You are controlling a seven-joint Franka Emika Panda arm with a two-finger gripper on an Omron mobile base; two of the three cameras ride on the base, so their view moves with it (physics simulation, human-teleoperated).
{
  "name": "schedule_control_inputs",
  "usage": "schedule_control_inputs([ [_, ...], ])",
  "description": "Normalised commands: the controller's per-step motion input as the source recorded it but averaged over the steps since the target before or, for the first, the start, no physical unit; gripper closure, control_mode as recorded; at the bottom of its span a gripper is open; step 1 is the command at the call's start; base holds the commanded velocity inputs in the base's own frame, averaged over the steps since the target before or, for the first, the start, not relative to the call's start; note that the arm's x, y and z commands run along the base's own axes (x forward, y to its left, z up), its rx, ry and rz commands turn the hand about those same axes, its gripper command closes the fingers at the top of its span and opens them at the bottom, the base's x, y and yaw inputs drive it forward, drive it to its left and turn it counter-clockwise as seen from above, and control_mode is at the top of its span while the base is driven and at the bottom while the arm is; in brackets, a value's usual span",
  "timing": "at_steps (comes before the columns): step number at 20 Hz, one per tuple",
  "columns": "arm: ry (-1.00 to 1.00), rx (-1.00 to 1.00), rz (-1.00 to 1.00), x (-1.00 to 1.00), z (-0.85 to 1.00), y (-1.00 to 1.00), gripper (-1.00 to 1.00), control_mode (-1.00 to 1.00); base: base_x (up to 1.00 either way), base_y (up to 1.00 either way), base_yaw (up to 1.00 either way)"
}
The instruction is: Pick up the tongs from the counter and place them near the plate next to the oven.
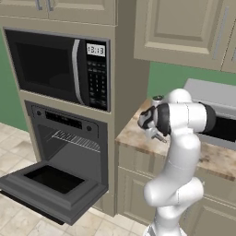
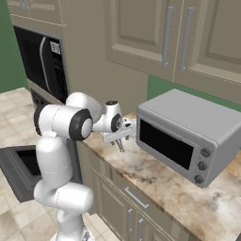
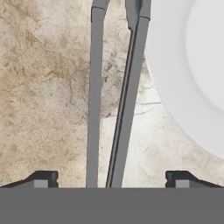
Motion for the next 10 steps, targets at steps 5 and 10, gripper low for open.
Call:
schedule_control_inputs([
  [5,0.00,0.00,0.00,-0.46,0.98,0.04,-1.00,-1.00,0.00,0.00,0.00],
  [10,0.01,0.00,-0.04,-0.61,1.00,0.14,-1.00,-1.00,0.00,0.00,0.00],
])
